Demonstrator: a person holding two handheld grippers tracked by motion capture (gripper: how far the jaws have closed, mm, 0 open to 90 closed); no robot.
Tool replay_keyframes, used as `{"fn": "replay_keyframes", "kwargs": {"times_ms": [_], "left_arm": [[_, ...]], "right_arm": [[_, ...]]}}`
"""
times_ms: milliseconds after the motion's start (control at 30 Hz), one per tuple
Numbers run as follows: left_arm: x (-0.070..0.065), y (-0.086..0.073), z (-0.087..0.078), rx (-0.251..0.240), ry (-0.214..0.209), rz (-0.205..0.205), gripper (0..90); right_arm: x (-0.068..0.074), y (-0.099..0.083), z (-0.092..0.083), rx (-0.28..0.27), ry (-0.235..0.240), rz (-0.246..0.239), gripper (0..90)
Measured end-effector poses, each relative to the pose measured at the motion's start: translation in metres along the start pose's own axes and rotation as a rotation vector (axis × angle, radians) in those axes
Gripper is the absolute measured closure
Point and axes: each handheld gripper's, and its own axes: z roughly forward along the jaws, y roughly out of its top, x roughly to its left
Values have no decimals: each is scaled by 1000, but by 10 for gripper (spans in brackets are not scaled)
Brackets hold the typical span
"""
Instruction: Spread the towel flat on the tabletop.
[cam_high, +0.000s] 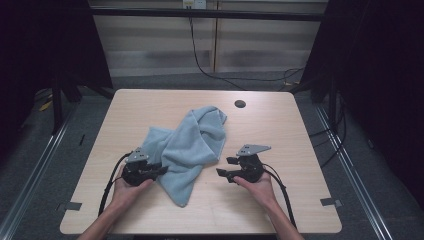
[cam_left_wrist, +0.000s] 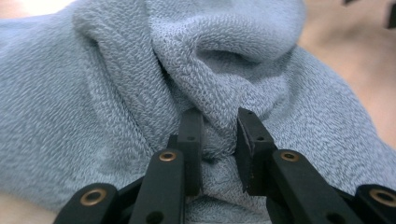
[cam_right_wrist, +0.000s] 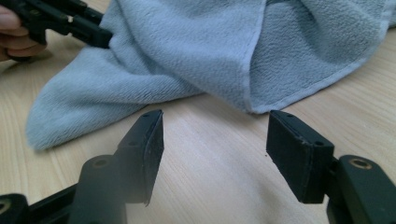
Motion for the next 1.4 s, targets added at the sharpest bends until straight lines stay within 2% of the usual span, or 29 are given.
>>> {"fn": "replay_keyframes", "kwargs": {"times_ms": [300, 433, 500, 533, 600, 667, 733, 800, 900, 967, 1033, 1067, 1133, 1167, 1233, 1300, 1400], "left_arm": [[-20, -2, 5, 17, -71, 40, 738], [-19, 0, 5, 23, -82, 36, 738], [-18, 0, 6, 21, -88, 26, 738], [-18, 0, 5, 23, -86, 29, 738], [-19, 0, 5, 26, -86, 35, 738], [-18, 0, 5, 26, -91, 33, 738], [-17, 0, 4, 24, -91, 32, 738], [-18, -2, 2, 28, -95, 26, 737], [-22, -5, -3, 41, -105, 29, 736], [-29, -7, -8, 53, -110, 46, 735], [-36, -10, -12, 67, -130, 63, 735], [-39, -11, -14, 70, -139, 54, 734], [-44, -14, -18, 85, -163, 61, 732], [-47, -16, -22, 93, -166, 76, 730], [-51, -20, -28, 99, -180, 84, 722], [-52, -24, -35, 95, -185, 84, 710], [-50, -25, -41, 72, -191, 61, 659]], "right_arm": [[2, -1, 7, 8, 24, -2, 366], [-1, 4, 15, 5, 14, -10, 366], [-4, 7, 24, -4, 19, 8, 381], [-4, 7, 28, 7, 24, 8, 402], [-3, 1, 36, 69, 31, -20, 566], [-1, -3, 37, 80, 36, -23, 724], [1, -4, 33, 74, 50, -17, 797], [6, -6, 28, 82, 75, -27, 818], [17, -16, 17, 125, 103, -57, 822], [23, -22, 8, 134, 119, -57, 821], [29, -29, -3, 138, 129, -58, 818], [33, -33, -8, 141, 130, -61, 815], [41, -42, -18, 149, 145, -58, 809], [46, -47, -23, 149, 150, -62, 800], [54, -55, -31, 157, 168, -54, 749], [60, -60, -37, 160, 167, -51, 635], [56, -56, -47, 106, 159, -33, 541]]}}
